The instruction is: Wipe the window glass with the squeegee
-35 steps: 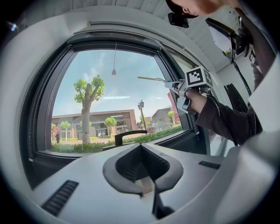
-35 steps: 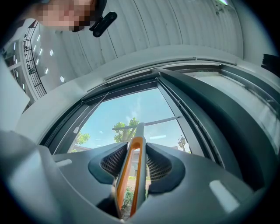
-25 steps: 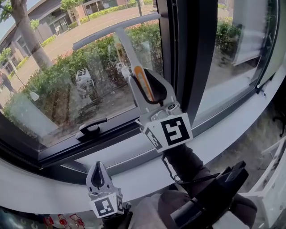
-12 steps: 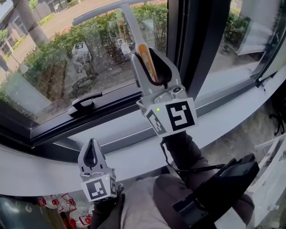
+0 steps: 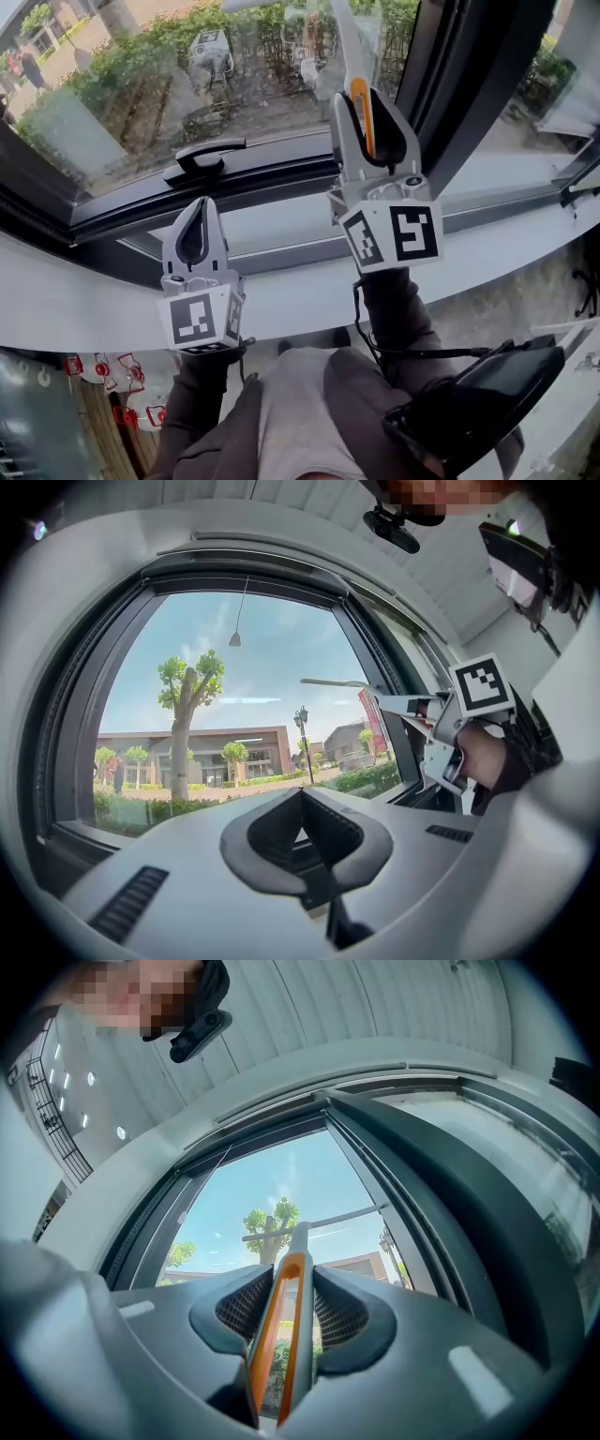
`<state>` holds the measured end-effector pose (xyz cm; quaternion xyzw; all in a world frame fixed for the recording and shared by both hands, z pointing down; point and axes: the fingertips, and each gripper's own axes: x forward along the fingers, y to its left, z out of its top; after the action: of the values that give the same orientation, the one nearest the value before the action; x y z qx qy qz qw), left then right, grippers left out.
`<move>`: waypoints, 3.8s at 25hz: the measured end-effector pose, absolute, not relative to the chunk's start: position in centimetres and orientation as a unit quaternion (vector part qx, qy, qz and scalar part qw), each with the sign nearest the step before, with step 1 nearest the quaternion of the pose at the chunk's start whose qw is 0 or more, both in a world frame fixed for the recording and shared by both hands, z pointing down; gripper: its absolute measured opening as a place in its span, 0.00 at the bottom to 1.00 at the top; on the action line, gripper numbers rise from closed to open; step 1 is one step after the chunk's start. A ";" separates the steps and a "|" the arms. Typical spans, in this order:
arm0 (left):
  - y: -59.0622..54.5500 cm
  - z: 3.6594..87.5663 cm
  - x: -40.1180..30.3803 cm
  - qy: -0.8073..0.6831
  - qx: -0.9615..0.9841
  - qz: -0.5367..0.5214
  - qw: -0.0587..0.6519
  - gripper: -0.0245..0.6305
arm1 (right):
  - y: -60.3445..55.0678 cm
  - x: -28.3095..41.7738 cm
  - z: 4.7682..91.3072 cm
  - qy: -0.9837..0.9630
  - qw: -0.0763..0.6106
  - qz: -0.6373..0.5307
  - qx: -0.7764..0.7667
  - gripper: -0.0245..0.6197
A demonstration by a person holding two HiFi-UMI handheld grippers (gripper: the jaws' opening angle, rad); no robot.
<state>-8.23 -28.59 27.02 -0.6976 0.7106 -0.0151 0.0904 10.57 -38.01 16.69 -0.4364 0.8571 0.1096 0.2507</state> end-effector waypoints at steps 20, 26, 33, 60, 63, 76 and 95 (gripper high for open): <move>-32.9 21.9 -5.4 0.699 -0.703 0.024 0.129 0.04 | -37.1 10.6 21.8 0.869 0.233 0.072 -0.430 0.24; -33.0 21.9 -5.3 0.699 -0.703 0.025 0.127 0.04 | -37.0 10.6 23.4 0.871 0.227 0.060 -0.431 0.24; -32.9 22.0 -4.6 0.699 -0.705 0.020 0.124 0.04 | -36.9 10.8 24.5 0.872 0.221 0.050 -0.433 0.24; -33.9 25.2 -3.9 0.696 -0.710 -0.011 0.106 0.04 | -36.5 10.8 31.2 0.879 0.196 0.009 -0.434 0.24; -34.1 25.6 -3.8 0.696 -0.711 -0.014 0.103 0.04 | -36.5 10.9 31.8 0.880 0.192 0.005 -0.435 0.24; -34.6 26.8 -3.5 0.693 -0.714 -0.027 0.095 0.04 | -36.2 11.0 35.0 0.882 0.177 -0.022 -0.436 0.24; -34.6 29.0 -2.4 0.682 -0.726 -0.040 0.078 0.04 | -35.8 11.2 39.1 0.884 0.150 -0.055 -0.440 0.24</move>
<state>-2.43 -34.61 28.98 -0.7259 0.6822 -0.0399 0.0780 11.19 -35.80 39.13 -0.4401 0.8836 -0.0548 0.1500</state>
